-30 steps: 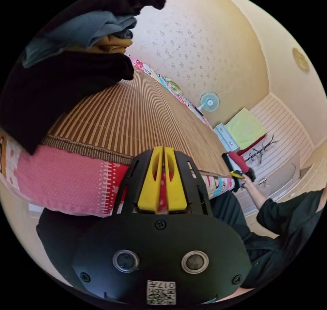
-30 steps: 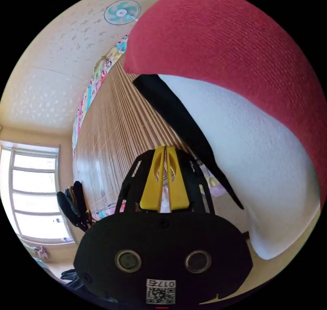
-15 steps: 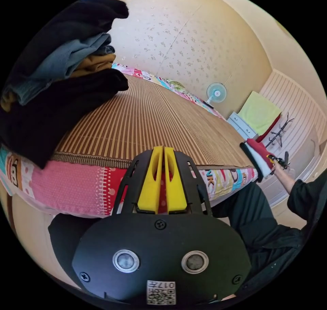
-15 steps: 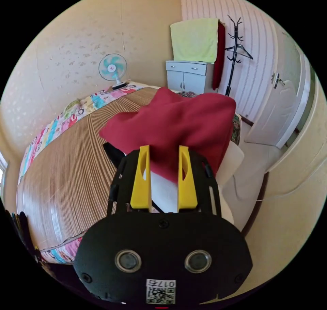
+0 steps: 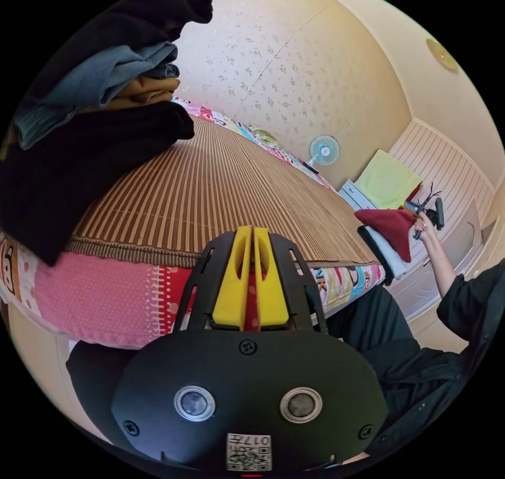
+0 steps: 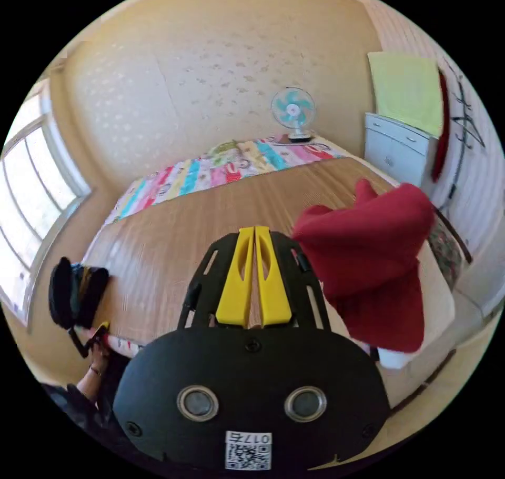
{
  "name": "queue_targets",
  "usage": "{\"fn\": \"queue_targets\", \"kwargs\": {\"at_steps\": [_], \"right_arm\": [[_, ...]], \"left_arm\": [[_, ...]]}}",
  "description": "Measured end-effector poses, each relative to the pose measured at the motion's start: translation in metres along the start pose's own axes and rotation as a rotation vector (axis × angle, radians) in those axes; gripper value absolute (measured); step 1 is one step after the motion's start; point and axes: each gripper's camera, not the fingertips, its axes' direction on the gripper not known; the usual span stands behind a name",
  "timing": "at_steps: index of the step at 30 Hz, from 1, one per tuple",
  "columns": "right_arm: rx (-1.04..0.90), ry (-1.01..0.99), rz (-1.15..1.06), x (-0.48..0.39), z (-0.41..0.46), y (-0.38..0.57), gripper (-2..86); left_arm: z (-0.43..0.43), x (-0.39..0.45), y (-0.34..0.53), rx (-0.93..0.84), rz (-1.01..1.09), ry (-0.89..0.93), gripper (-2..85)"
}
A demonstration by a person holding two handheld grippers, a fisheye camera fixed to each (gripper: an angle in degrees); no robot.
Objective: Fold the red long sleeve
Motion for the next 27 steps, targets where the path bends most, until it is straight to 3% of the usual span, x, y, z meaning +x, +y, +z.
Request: {"fn": "queue_targets", "kwargs": {"at_steps": [2,4,8,10,12,16,20,22,25,27], "right_arm": [[-0.059,-0.301,-0.105,-0.058,0.027,-0.008,0.5],[-0.204,-0.328,-0.196,-0.115,0.062,-0.009,0.4],[-0.44,-0.011,-0.382,-0.175,0.132,0.016,0.5],[-0.486,0.162,-0.338,-0.166,0.146,0.024,0.7],[-0.511,0.297,-0.245,-0.136,0.144,0.028,1.4],[-0.489,0.371,-0.054,-0.07,0.106,0.023,4.6],[-0.456,0.736,0.132,0.027,0.058,0.03,11.2],[-0.628,0.851,0.295,0.097,0.056,0.055,12.5],[-0.756,0.638,0.497,0.15,0.061,0.093,10.1],[-0.599,0.571,0.575,0.155,0.045,0.103,7.3]], "left_arm": [[0.0,0.0,0.001,0.0,0.01,-0.014,-0.9],[0.0,-0.002,0.001,0.0,0.009,-0.015,-0.9],[-0.003,-0.012,0.005,0.009,-0.022,0.03,-1.0],[-0.004,-0.015,0.006,0.006,-0.019,0.037,-1.0],[-0.005,-0.015,0.007,0.001,-0.003,0.035,-1.0],[-0.004,-0.023,0.005,-0.007,0.012,0.06,-1.0],[-0.003,-0.034,0.003,-0.004,-0.02,0.099,-1.0],[-0.001,-0.038,0.001,0.001,-0.036,0.109,-1.0],[0.0,-0.043,0.001,0.009,-0.058,0.125,-1.0],[0.0,-0.046,0.001,0.013,-0.062,0.131,-1.0]]}}
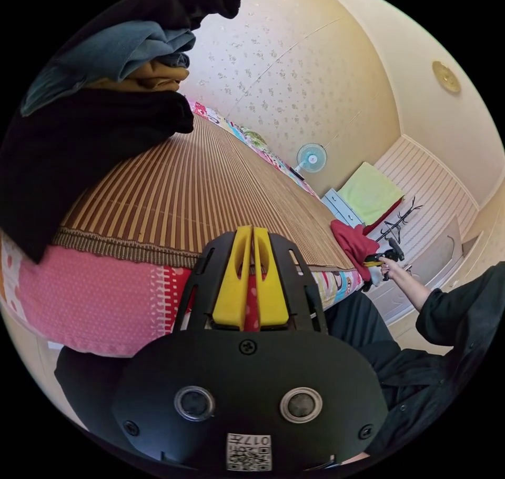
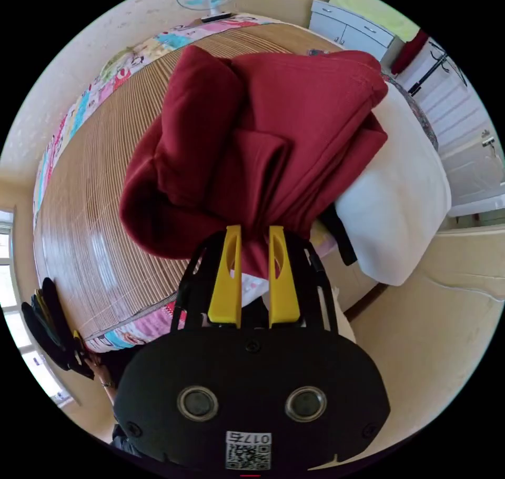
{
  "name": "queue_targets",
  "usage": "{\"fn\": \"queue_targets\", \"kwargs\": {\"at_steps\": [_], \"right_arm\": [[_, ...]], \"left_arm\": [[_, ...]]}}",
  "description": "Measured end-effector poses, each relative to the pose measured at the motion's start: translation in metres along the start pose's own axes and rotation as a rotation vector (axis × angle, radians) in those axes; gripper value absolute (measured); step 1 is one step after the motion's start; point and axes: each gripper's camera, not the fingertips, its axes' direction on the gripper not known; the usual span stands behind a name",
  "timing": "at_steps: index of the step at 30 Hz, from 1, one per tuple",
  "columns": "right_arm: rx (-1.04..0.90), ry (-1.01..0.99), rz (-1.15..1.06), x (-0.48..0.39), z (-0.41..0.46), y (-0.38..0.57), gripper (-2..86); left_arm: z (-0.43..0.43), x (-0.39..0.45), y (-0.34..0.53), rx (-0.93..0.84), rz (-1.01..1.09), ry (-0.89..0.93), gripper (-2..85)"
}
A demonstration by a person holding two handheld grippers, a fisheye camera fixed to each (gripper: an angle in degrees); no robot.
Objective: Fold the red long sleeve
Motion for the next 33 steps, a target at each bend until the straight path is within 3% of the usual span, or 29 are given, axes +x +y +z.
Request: {"fn": "queue_targets", "kwargs": {"at_steps": [4,10,13,15,16,18,26,33], "right_arm": [[0.067,0.051,-0.076,-0.033,-0.012,0.005,4.9],[0.316,-0.134,-0.352,-0.142,-0.08,0.032,2.1],[0.268,-0.367,-0.596,-0.204,-0.082,0.06,1.1],[0.067,-1.016,-0.955,-0.247,-0.072,0.097,0.6],[-0.011,-1.071,-0.98,-0.26,-0.065,0.104,0.6],[-0.153,-0.934,-0.961,-0.296,-0.035,0.122,0.5],[-0.135,-0.596,-0.765,-0.238,0.039,0.126,1.1],[0.228,-0.475,-0.429,-0.093,0.0,0.093,7.3]], "left_arm": [[0.0,-0.004,0.0,0.005,-0.003,0.008,-1.0],[0.0,-0.008,0.0,0.012,-0.006,0.013,-1.0],[0.0,-0.01,0.0,0.017,-0.014,0.022,-1.0],[0.0,-0.01,0.001,0.019,-0.011,0.02,-1.0],[0.001,-0.01,0.001,0.02,-0.009,0.017,-1.0],[0.001,-0.01,0.001,0.022,-0.008,0.015,-1.0],[0.001,-0.01,0.0,0.008,0.014,0.013,-1.0],[0.006,-0.016,-0.005,0.011,-0.012,0.034,-1.0]]}}
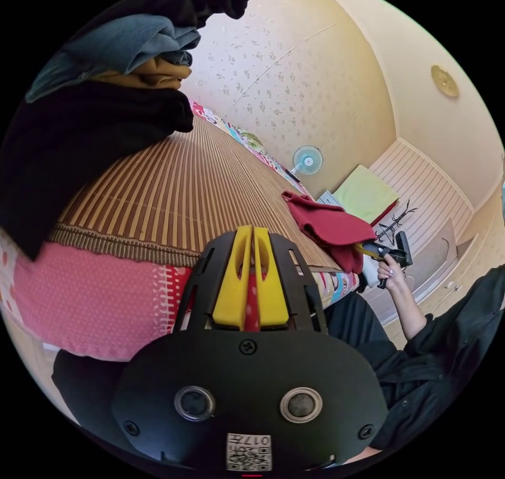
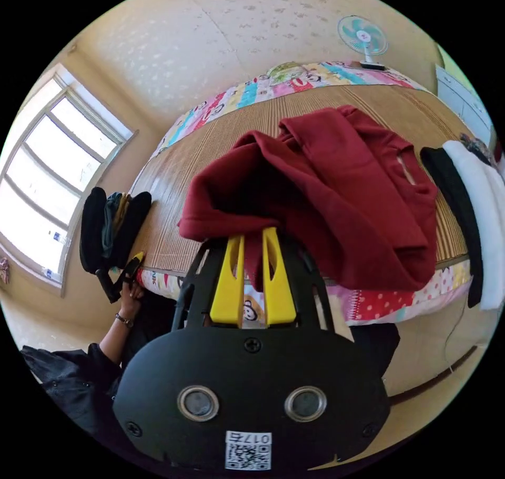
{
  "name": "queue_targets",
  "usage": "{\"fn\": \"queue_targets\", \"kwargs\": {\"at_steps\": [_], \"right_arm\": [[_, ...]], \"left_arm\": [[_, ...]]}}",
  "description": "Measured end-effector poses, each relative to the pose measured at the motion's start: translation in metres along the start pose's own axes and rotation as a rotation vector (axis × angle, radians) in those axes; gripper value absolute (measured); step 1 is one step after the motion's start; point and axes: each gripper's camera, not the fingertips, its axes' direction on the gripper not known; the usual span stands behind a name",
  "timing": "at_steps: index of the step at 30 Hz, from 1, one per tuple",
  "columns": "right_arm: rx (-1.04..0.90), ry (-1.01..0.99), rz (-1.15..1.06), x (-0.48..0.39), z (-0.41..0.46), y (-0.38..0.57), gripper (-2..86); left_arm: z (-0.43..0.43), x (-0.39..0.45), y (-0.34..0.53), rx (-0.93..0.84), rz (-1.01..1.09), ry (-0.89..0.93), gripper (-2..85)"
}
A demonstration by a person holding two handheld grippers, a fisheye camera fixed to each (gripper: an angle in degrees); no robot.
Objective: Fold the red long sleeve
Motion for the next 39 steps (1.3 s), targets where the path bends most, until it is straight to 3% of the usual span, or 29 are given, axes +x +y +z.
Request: {"fn": "queue_targets", "kwargs": {"at_steps": [5,8,9,13,15,18,20,24,27,31,35,39], "right_arm": [[0.113,0.164,0.096,0.042,-0.007,-0.003,9.8],[-0.082,0.14,0.163,0.061,0.045,-0.021,7.5],[-0.063,0.158,0.168,0.052,0.05,-0.024,5.6],[-0.072,-0.027,-0.068,-0.01,0.061,-0.023,3.7],[-0.195,-0.177,-0.224,-0.039,0.076,-0.017,3.2],[-0.226,-0.217,-0.283,-0.034,0.069,-0.009,2.8],[-0.145,-0.205,-0.183,-0.003,0.051,-0.007,3.1],[0.091,-0.192,0.268,0.111,0.014,0.01,4.7],[0.216,-0.202,0.476,0.166,-0.005,0.033,8.1],[0.255,-0.014,0.533,0.191,-0.015,0.046,10.7],[0.173,-0.091,0.531,0.204,0.015,0.04,13.9],[0.123,0.048,0.471,0.174,0.022,0.021,12.0]], "left_arm": [[0.002,-0.002,-0.001,0.005,-0.002,0.004,-1.0],[0.002,-0.004,-0.002,0.01,-0.008,0.016,-1.0],[0.002,-0.004,-0.002,0.01,-0.011,0.019,-1.0],[0.003,-0.005,-0.003,0.014,-0.011,0.013,-1.0],[0.004,-0.005,-0.003,0.015,-0.014,0.015,-1.0],[0.005,-0.007,-0.004,0.019,-0.025,0.022,-1.0],[0.005,-0.006,-0.005,0.02,-0.018,0.013,-1.0],[0.006,-0.007,-0.007,0.02,-0.007,0.007,-1.0],[0.007,-0.009,-0.008,0.021,-0.016,0.013,-1.0],[0.008,-0.011,-0.011,0.023,-0.024,0.012,-1.0],[0.009,-0.013,-0.013,0.023,-0.023,0.015,-1.0],[0.009,-0.016,-0.015,0.025,-0.029,0.019,-1.0]]}}
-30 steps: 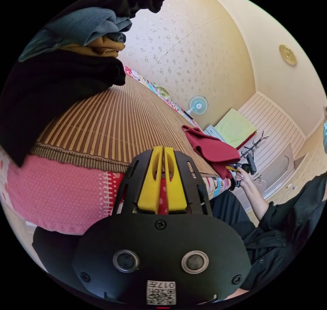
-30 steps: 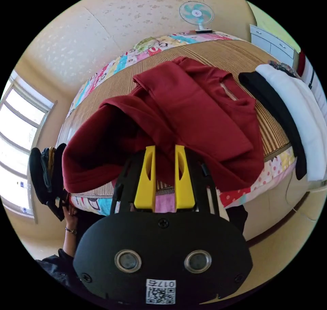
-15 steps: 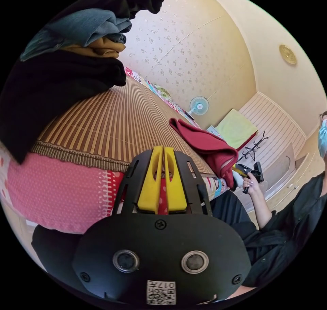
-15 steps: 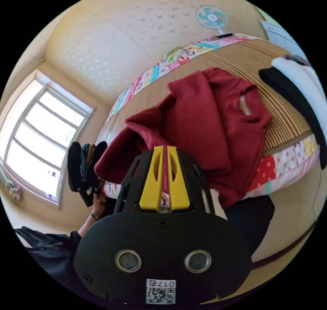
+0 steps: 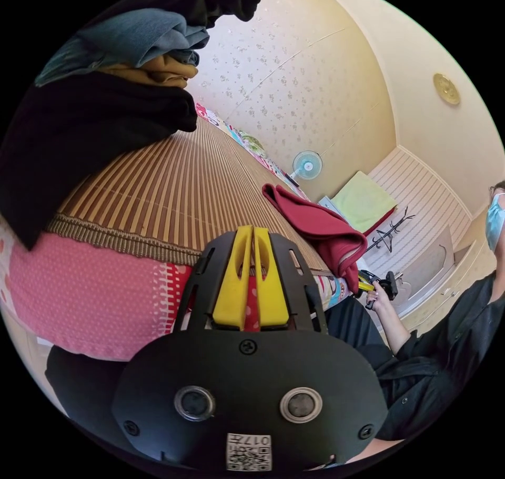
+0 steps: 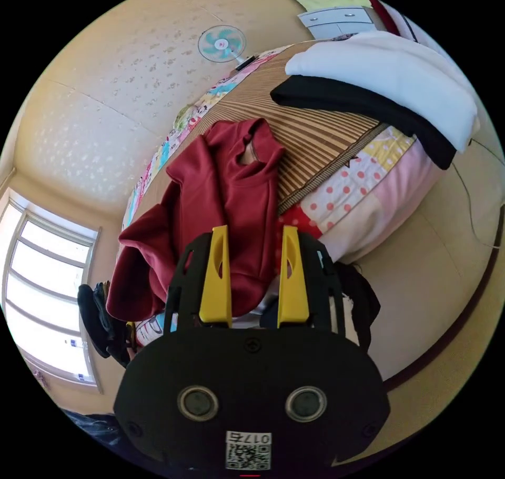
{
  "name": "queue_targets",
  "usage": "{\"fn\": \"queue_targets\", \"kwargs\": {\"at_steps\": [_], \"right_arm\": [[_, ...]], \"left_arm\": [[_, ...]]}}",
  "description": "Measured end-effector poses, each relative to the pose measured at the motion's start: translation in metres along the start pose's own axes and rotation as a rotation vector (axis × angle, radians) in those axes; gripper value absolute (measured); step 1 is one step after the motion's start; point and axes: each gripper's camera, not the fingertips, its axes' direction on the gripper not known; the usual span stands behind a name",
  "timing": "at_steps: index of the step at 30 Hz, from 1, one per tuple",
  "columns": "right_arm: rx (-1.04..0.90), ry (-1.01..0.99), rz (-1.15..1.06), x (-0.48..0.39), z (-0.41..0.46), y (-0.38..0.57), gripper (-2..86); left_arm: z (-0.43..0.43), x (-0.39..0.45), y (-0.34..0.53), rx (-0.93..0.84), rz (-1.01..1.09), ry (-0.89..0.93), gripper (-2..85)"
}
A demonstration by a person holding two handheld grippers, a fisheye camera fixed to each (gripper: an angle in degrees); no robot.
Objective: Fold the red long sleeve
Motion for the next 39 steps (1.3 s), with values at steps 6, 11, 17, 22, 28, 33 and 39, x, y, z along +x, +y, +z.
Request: {"fn": "queue_targets", "kwargs": {"at_steps": [6,11,17,22,28,33,39], "right_arm": [[-0.054,0.163,-0.081,-0.036,0.006,-0.007,6.4],[-0.045,-0.144,-0.057,-0.022,-0.004,-0.007,3.9],[0.094,-0.175,-0.102,-0.042,-0.05,-0.02,2.9],[0.24,-0.212,-0.257,-0.117,-0.103,-0.046,2.6],[0.37,-0.469,-0.652,-0.238,-0.178,-0.045,2.5],[0.214,-0.945,-1.124,-0.312,-0.216,-0.037,2.5],[0.073,-1.429,-1.241,-0.333,-0.23,-0.053,2.4]], "left_arm": [[-0.001,-0.006,-0.004,0.004,-0.016,0.02,-1.0],[-0.002,-0.012,-0.007,0.012,-0.033,0.042,-1.0],[-0.004,-0.02,-0.01,0.019,-0.055,0.071,-1.0],[-0.006,-0.026,-0.012,0.018,-0.072,0.103,-1.0],[-0.012,-0.029,-0.012,0.014,-0.101,0.141,-0.9],[-0.012,0.006,-0.027,-0.138,-0.001,0.147,0.4],[-0.043,0.103,-0.066,-0.01,0.197,0.332,5.4]]}}
